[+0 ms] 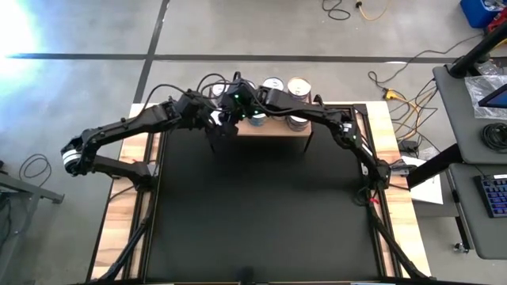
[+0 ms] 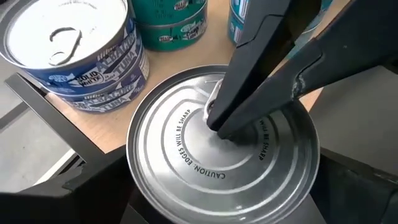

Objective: Stack canned seafood by type on shelf
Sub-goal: Stack the red tuna can on top of the red tuna can on the shelf, then return to Home Position

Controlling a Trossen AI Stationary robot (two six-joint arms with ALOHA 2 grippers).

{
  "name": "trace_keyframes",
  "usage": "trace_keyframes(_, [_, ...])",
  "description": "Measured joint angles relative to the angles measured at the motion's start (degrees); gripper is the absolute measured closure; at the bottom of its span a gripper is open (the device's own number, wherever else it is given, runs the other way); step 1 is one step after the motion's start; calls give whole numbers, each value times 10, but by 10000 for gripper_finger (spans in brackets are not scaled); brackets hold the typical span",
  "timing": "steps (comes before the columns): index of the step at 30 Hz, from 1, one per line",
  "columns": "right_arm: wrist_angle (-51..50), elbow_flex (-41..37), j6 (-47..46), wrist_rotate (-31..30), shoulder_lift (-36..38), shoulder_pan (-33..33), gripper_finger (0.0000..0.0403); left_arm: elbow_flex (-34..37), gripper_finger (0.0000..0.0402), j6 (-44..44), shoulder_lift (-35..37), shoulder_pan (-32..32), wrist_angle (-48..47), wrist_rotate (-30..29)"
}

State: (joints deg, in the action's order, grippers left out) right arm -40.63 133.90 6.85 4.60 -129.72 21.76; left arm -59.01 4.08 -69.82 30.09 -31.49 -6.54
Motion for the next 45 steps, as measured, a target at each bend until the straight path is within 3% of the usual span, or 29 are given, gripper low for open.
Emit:
trace_keyframes(8, [-53,-2,1,-33,-23,7,390,-5,2,9,7,0,-4,28])
trace_keyframes(18, [-60,-4,7,-26,-25,9,390,-59,2,-35,20,0,-105,20])
trace_keyframes(25, [-46,-5,7,2,-11,-2,390,-93,2,-7,91,-20,-134,20])
trace_keyframes(33, [-5,-5,-30,6,-9,-10,390,-44,2,46,175,-39,-103,1])
trace_keyframes(45, [41,-7,-76,3,103,-59,390,-26,2,30,232,-101,-114,0])
